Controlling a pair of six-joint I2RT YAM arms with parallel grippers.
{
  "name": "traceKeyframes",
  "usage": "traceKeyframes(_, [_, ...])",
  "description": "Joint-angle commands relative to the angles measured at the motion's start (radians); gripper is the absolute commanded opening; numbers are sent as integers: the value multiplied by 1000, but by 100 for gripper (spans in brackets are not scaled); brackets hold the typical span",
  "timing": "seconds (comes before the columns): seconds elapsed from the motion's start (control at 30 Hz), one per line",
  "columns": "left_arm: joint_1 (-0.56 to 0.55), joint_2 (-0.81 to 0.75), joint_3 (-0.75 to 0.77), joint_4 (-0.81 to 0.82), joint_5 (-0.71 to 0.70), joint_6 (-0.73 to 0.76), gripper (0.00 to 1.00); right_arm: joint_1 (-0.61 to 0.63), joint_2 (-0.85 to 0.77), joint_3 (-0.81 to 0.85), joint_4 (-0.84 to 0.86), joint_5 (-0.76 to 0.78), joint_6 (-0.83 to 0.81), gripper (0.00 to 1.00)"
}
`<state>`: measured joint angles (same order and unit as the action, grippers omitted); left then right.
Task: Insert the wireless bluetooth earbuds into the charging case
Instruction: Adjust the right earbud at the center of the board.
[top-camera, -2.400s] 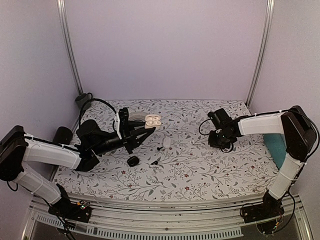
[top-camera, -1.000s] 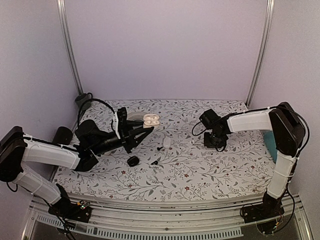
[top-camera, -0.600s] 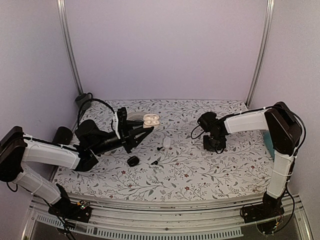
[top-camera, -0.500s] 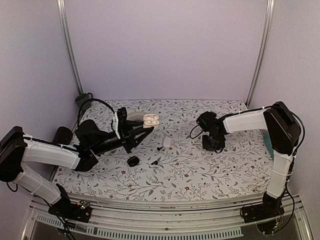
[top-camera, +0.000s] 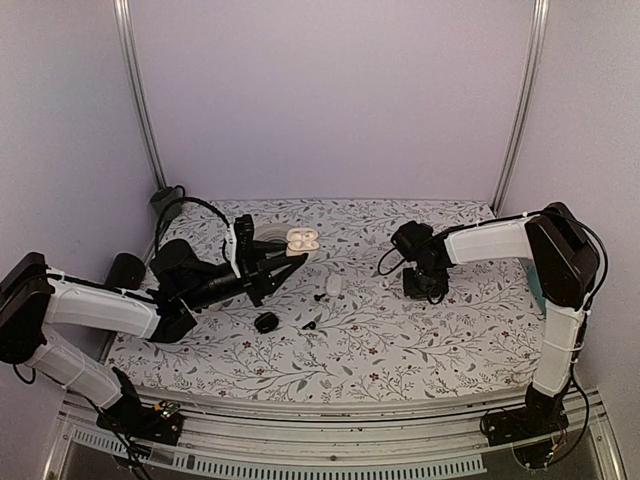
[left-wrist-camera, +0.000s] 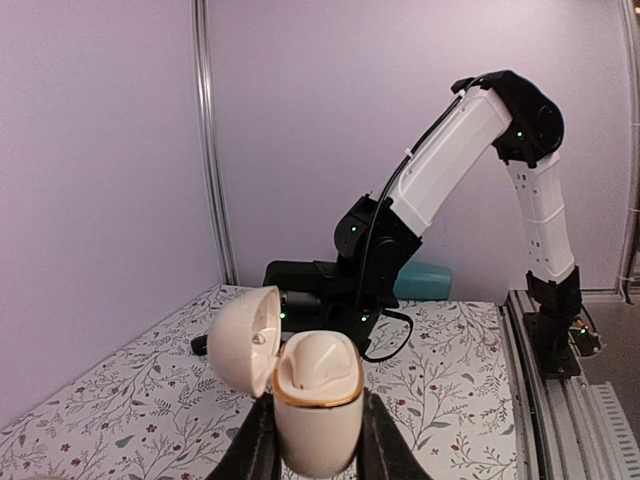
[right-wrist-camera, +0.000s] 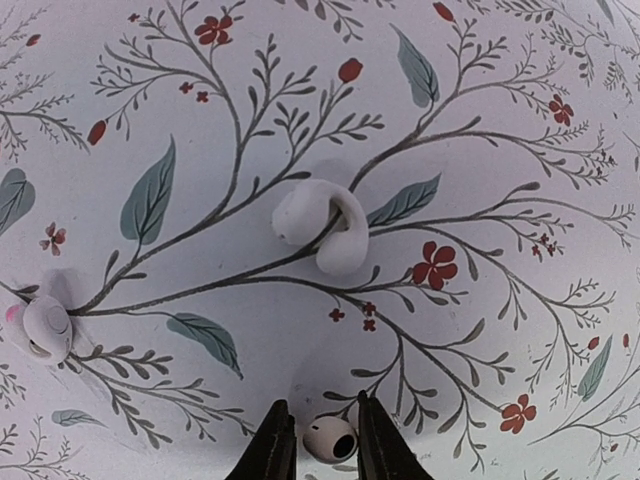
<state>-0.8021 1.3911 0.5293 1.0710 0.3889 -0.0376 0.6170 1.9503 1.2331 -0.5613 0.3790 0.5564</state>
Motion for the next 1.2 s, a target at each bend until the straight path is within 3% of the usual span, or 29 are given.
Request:
traceKeyframes(0.0, [15,-15,5,10,11,-8,0,6,22,11,-4,-9,-12,24])
traceKeyframes(0.53, [15,3,18,10,18,-13,0,6,9,-53,32,-76,-7,20])
traceKeyframes(0.63, [16,3,14,10,14,-12,0,5,-6,-53,47,-106,-11,15])
traceKeyframes(1.07, [15,9,2,17,0,-15,0,-58,-124,-134,253,-550,-83,13])
traceKeyframes(1.17, [16,12,1,17,-1,-17,0,-37,-129,-126,236,-555,-145,14])
